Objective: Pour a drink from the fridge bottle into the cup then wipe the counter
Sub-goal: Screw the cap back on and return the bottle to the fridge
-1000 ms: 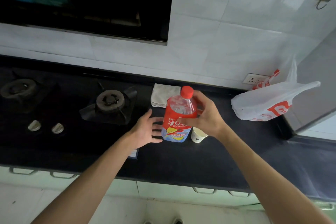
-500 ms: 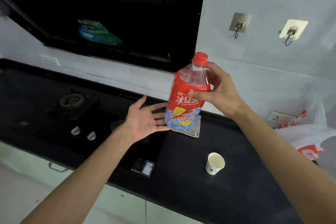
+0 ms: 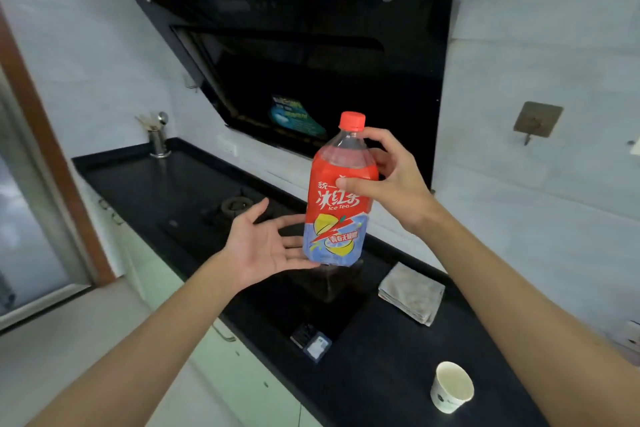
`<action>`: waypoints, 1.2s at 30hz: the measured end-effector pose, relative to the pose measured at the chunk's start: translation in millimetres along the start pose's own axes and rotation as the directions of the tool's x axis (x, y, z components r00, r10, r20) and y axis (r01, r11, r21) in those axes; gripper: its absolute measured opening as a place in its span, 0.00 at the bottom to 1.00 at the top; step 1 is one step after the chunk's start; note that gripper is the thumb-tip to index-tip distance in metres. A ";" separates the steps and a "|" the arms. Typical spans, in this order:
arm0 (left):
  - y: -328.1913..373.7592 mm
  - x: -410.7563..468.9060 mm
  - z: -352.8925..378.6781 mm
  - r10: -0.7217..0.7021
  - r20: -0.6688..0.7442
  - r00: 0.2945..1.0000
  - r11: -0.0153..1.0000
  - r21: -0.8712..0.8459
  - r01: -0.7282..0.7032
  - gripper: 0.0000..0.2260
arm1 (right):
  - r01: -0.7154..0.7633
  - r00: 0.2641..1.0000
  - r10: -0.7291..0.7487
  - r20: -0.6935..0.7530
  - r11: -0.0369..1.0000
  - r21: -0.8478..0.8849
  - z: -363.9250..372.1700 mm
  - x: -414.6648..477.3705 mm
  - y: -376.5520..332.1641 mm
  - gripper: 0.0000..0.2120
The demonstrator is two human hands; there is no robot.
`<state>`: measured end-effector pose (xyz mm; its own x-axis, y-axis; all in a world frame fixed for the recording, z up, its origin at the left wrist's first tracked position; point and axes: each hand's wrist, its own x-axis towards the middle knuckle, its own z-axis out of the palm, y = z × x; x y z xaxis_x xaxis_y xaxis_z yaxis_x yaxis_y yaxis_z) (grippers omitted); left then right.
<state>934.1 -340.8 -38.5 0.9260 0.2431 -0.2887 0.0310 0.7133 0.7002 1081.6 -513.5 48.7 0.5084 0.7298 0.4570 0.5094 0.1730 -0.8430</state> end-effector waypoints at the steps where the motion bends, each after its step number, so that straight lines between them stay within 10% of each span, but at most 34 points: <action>1: 4.9 -10.8 -3.8 0.023 -0.020 1.000 1.000 -0.010 -0.023 0.32 | 0.010 1.000 -0.010 0.022 1.000 0.012 7.9 4.8 -3.9 0.31; 19: 66.0 -259.8 -133.5 0.441 -0.437 0.784 0.868 -0.017 -0.497 0.34 | 0.098 0.849 -0.251 0.464 0.939 0.329 273.4 53.9 -111.9 0.29; 36: 68.3 -545.8 -266.0 0.557 -0.632 0.539 0.728 0.060 -0.683 0.36 | 0.015 0.590 -0.425 0.687 0.856 0.517 564.2 -21.3 -252.7 0.32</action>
<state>330.8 -250.0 -6.8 0.2785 0.9439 -0.1777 -0.5873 0.3137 0.7461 550.3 -199.7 91.9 -0.3937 0.8109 0.4330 0.0849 0.5011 -0.8612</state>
